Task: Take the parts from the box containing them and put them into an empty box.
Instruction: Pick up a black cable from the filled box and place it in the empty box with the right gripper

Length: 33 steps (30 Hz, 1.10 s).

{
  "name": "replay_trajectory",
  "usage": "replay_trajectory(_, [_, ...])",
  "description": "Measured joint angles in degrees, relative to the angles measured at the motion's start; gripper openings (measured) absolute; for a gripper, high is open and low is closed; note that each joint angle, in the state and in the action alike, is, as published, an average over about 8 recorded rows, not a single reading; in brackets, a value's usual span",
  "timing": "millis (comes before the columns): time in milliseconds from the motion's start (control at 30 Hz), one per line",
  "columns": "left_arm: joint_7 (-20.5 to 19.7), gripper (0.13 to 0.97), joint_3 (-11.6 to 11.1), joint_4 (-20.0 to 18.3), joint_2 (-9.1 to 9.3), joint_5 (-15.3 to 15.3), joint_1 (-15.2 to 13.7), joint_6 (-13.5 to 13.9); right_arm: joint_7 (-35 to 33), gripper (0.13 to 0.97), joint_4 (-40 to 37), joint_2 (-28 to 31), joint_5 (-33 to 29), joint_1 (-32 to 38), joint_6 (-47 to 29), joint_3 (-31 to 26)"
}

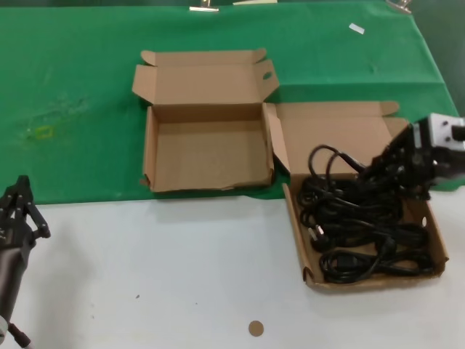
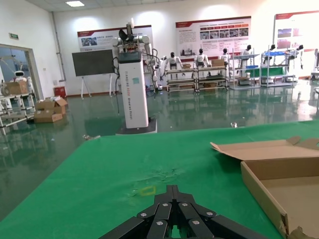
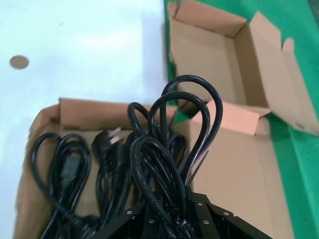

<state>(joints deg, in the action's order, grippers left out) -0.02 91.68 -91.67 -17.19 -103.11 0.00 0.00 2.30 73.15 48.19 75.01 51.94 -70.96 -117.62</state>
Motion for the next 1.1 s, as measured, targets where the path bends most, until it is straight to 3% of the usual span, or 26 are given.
replay_trajectory(367, [0.00, 0.144, 0.00, 0.00, 0.00, 0.00, 0.00, 0.00, 1.94, 0.221, -1.44, -6.32, -3.59, 5.34, 0.37, -2.61])
replay_trajectory(1100, [0.00, 0.144, 0.00, 0.00, 0.00, 0.00, 0.00, 0.00, 1.72, 0.219, -14.82, -24.07, -9.07, 14.86, 6.17, -8.35])
